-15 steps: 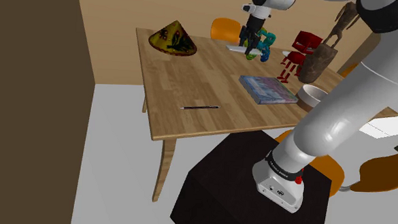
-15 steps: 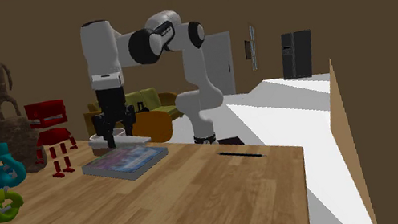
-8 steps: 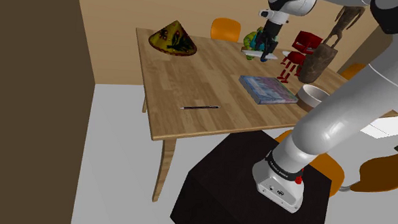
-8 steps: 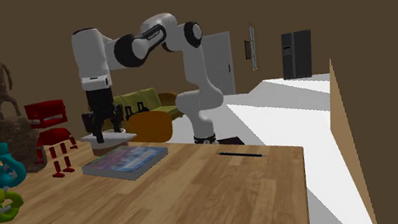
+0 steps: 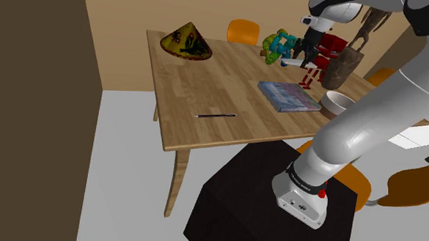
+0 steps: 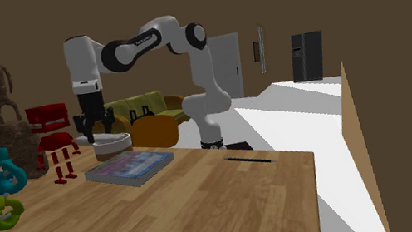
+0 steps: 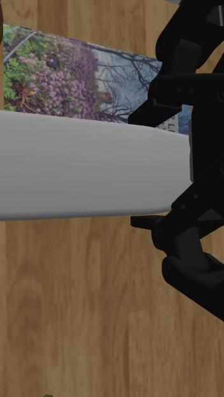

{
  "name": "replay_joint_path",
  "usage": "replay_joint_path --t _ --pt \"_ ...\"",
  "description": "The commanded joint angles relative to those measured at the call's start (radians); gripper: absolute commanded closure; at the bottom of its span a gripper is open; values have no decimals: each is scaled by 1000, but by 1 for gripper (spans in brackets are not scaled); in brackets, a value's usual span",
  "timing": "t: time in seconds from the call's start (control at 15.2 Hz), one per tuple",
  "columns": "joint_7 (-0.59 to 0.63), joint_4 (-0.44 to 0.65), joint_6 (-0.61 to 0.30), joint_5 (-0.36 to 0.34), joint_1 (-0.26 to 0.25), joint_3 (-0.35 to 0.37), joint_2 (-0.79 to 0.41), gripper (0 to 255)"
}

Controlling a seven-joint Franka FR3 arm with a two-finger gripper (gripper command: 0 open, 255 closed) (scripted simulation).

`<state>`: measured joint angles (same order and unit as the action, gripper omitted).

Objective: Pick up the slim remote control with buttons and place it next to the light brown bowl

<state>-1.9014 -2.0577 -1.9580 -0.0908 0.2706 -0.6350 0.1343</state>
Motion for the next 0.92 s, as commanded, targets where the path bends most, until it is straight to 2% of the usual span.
replay_joint_path --t 0.0,0.46,0.86 --pt "-56 0 -4 -1 23 -32 -2 255" --pt "-256 65 2 39 93 -144 -68 255" --pt "-460 166 19 137 171 -234 -190 255"
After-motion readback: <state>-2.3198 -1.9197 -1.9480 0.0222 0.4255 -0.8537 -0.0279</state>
